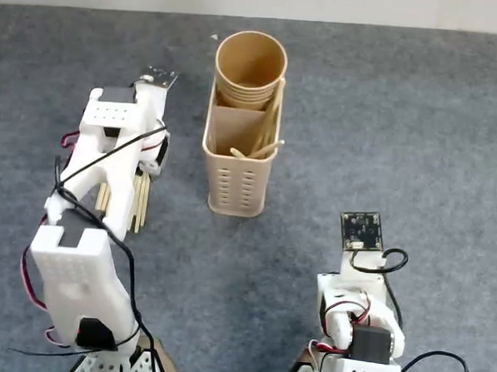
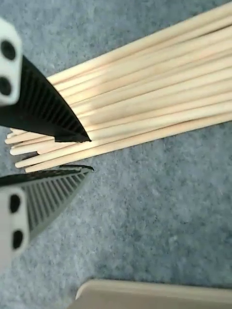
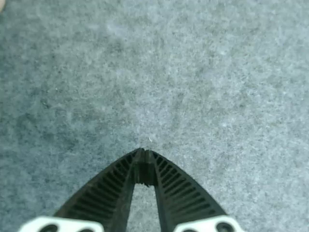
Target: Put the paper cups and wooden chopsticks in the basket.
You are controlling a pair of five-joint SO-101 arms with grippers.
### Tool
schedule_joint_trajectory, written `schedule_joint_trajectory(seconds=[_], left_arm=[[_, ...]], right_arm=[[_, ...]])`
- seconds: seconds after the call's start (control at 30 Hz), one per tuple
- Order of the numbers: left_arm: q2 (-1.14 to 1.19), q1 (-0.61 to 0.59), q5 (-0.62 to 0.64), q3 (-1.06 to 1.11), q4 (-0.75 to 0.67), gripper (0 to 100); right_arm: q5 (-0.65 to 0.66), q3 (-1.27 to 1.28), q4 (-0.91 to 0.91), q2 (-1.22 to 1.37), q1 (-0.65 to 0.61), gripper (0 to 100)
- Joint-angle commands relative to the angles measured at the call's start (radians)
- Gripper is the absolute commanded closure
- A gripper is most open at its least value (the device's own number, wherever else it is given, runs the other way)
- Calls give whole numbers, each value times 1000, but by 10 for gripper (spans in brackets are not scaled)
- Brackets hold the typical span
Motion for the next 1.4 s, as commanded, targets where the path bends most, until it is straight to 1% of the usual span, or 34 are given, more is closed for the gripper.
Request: schedule_joint_trajectory(seconds=[0.0, 0.17, 0.3, 0.6, 0.87, 0.93, 1.0, 1.1, 1.2, 1.3, 1.37], left_arm=[[61, -15, -3, -59, -31, 885], [160, -41, -3, -163, -28, 885], [186, -59, -2, -197, -28, 885], [191, -82, -2, -203, -28, 885], [197, -48, -2, -197, -35, 886], [197, -31, -2, -196, -35, 914], [209, -12, -6, -200, -35, 989], [234, -1, -8, -205, -34, 995], [228, -19, -2, -252, 2, 996], [188, -25, 31, -343, 86, 996], [140, 5, 37, -417, 155, 996]], right_arm=[[6, 153, 7, -13, 13, 992], [6, 153, 7, -13, 13, 992], [6, 153, 7, -13, 13, 992], [6, 153, 7, -13, 13, 992], [6, 153, 7, -13, 13, 992], [6, 153, 7, -13, 13, 992], [6, 153, 7, -13, 13, 992], [6, 153, 7, -13, 13, 992], [6, 153, 7, -13, 13, 992], [6, 153, 7, -13, 13, 992], [6, 153, 7, -13, 13, 992]])
